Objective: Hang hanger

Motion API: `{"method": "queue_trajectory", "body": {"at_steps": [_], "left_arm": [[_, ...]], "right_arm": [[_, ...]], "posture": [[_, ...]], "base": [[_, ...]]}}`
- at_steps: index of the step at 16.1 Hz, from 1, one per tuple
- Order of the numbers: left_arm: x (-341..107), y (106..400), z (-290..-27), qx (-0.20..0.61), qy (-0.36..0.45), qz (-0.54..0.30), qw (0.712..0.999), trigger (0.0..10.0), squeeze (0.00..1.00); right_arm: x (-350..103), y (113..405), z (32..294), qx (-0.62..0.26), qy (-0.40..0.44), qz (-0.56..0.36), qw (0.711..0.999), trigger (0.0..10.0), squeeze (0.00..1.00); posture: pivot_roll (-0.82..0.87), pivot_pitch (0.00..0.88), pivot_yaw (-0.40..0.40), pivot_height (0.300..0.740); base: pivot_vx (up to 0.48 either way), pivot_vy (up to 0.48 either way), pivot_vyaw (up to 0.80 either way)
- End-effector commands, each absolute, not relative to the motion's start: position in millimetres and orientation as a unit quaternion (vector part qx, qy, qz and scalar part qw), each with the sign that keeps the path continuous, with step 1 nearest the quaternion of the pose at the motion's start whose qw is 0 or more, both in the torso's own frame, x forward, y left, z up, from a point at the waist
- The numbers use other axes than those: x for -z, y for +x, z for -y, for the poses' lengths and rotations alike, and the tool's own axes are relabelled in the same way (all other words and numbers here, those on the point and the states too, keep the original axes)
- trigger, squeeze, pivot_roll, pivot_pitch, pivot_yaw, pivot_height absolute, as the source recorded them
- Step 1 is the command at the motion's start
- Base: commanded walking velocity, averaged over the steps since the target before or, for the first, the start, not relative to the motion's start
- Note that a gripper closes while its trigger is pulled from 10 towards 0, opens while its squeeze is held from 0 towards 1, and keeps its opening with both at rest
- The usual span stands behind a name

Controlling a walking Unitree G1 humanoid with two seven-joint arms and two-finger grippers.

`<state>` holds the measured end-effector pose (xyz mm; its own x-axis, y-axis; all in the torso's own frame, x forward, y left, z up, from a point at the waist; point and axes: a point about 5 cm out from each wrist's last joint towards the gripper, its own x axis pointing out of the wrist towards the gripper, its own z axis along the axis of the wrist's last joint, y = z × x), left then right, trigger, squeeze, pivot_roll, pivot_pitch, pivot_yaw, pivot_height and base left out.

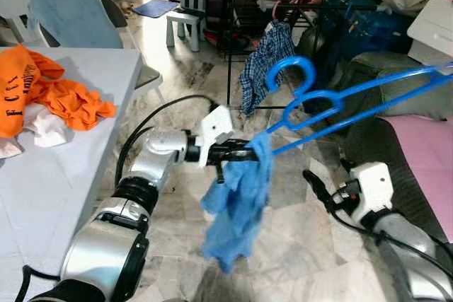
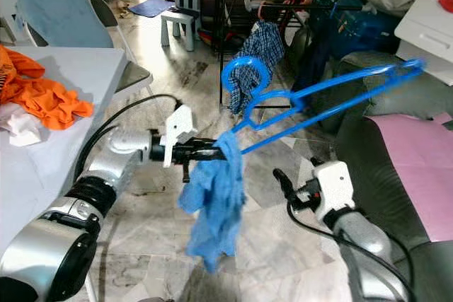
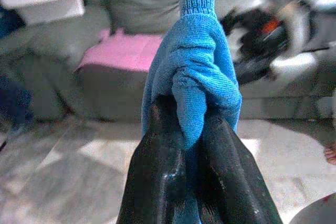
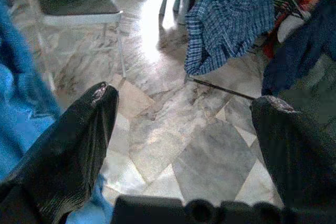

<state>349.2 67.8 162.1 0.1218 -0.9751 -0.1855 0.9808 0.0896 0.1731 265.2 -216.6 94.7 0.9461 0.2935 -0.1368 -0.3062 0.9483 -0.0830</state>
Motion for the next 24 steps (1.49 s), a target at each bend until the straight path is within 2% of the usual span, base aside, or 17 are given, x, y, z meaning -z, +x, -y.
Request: {"method": "queue_trajectory", "body": {"at_steps": [1, 4, 5, 6, 9, 20, 24], "left_arm": [[-178.4, 348.5, -59.4, 0.681, 0.136, 0.018, 0.719, 0.0, 0.00], [-189.3, 342.3, -48.4, 0.709, 0.135, 0.039, 0.691, 0.0, 0.00], [-191.2, 340.6, -45.3, 0.713, 0.134, 0.044, 0.687, 0.0, 0.00], [-191.0, 339.3, -43.9, 0.716, 0.138, 0.044, 0.683, 0.0, 0.00], [-188.3, 337.5, -41.9, 0.720, 0.147, 0.043, 0.677, 0.0, 0.00], [-191.1, 335.8, -38.4, 0.720, 0.148, 0.047, 0.676, 0.0, 0.00], [-201.9, 335.3, -32.6, 0.723, 0.143, 0.067, 0.672, 0.0, 0.00]], "right_arm": [[-94.3, 268.5, 217.0, -0.144, -0.040, -0.058, 0.987, 10.0, 1.00], [-88.9, 268.5, 207.2, -0.177, -0.022, -0.069, 0.982, 10.0, 1.00], [-87.7, 263.3, 198.9, -0.218, -0.005, -0.079, 0.973, 10.0, 0.96], [-87.5, 257.3, 191.5, -0.255, 0.002, -0.084, 0.963, 10.0, 0.45], [-85.3, 240.0, 183.4, -0.320, 0.018, -0.101, 0.942, 10.0, 0.00], [-89.7, 239.9, 187.6, -0.329, 0.022, -0.100, 0.939, 10.0, 0.00], [-88.7, 244.3, 181.6, -0.336, 0.031, -0.098, 0.936, 10.0, 0.00]], "posture": [[0.06, 0.000, -0.056, 0.740], [0.05, 0.000, -0.053, 0.740], [0.05, 0.000, -0.053, 0.740], [0.05, 0.000, -0.053, 0.740], [0.05, 0.000, -0.052, 0.740], [0.04, 0.000, -0.040, 0.740], [0.04, 0.000, -0.036, 0.740]], "base": [[0.000, 0.000, 0.00], [0.000, 0.000, 0.00], [0.000, 0.000, 0.00], [0.000, 0.000, 0.00], [0.000, 0.000, 0.00], [0.000, 0.000, 0.00], [0.000, 0.000, 0.00]]}}
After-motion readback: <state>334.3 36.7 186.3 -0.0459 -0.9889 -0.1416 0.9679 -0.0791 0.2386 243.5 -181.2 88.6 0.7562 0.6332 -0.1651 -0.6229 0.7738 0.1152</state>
